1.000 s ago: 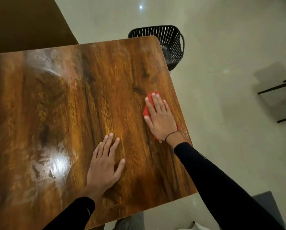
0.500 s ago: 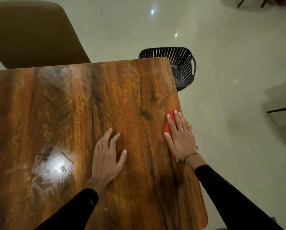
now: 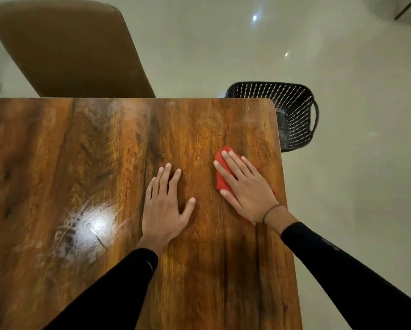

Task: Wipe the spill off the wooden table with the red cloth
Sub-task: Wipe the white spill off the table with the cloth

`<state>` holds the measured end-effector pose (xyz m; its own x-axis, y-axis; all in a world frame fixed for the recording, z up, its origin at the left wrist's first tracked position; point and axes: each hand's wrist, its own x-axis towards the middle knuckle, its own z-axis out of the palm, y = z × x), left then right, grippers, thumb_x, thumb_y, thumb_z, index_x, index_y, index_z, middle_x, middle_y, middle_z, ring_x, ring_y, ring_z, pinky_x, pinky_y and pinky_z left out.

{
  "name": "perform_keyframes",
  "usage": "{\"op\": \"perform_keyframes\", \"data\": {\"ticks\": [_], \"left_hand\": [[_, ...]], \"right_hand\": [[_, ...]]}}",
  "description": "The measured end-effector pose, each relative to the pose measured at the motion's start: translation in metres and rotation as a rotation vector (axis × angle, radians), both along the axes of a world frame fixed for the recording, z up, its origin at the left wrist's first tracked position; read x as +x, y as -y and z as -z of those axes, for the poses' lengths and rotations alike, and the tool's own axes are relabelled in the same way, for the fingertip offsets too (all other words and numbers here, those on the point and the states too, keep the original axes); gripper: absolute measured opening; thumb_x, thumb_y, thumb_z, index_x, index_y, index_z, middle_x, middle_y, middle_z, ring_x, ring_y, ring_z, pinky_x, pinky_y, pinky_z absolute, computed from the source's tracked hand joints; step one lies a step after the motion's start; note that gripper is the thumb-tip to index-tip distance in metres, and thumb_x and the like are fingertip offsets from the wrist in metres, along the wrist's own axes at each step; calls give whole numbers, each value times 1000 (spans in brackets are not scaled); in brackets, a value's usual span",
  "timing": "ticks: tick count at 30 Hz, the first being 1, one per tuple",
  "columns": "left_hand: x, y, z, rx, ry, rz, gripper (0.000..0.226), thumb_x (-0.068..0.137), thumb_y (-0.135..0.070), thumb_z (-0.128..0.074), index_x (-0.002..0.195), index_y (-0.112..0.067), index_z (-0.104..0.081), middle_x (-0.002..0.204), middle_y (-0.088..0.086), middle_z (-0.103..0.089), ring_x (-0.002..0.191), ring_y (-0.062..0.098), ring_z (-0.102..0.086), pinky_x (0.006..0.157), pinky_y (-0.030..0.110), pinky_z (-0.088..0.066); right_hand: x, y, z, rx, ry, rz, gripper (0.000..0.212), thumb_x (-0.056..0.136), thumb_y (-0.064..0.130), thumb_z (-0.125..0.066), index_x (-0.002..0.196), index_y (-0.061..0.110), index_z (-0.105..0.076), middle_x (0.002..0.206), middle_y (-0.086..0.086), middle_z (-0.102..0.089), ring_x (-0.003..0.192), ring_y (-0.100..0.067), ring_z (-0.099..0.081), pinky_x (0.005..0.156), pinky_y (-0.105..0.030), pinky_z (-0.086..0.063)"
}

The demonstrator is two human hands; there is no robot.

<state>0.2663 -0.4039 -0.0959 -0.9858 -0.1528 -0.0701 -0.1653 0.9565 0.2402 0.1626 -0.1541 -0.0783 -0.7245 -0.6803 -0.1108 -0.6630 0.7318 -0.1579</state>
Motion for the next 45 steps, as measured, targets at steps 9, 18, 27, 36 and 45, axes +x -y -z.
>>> {"op": "perform_keyframes", "data": {"ticks": [9,18,27,36,45], "left_hand": [[1,0,0,-1,-11,-3,82,106,-66,-43,173,-22,-26,184,5,-15,172,25,-10,139,47,-11],[0,-1,-1,-6,-1,-2,82,105,-64,-43,173,-21,-27,184,6,-15,172,24,-9,139,48,-13],[0,-1,1,10,1,5,84,104,-64,-44,173,-19,-28,183,7,-18,171,26,-12,138,51,-18],[0,0,4,23,16,-3,84,105,-67,-45,174,-23,-25,184,4,-16,172,22,-9,139,47,-13],[1,0,3,46,12,6,84,107,-70,-38,175,-23,-22,185,3,-8,172,20,-3,139,42,-1]], "right_hand": [[-67,-18,-5,-35,24,488,72,119,52,-28,180,17,-14,188,-15,-6,175,-35,-4,141,-55,-8],[-148,51,-12,-9,-1,357,74,118,51,-27,180,14,-12,187,-18,-7,174,-35,-5,141,-54,-8],[-108,66,-7,1,16,-167,73,118,57,-24,181,22,-11,188,-9,-6,175,-27,-3,142,-47,-4],[-152,116,-11,-14,43,94,73,117,55,-27,180,20,-15,188,-14,-7,175,-32,-5,140,-48,-4],[-142,275,-12,-32,34,-260,73,117,55,-23,180,20,-13,188,-12,-10,175,-31,-5,142,-48,-5]]}}
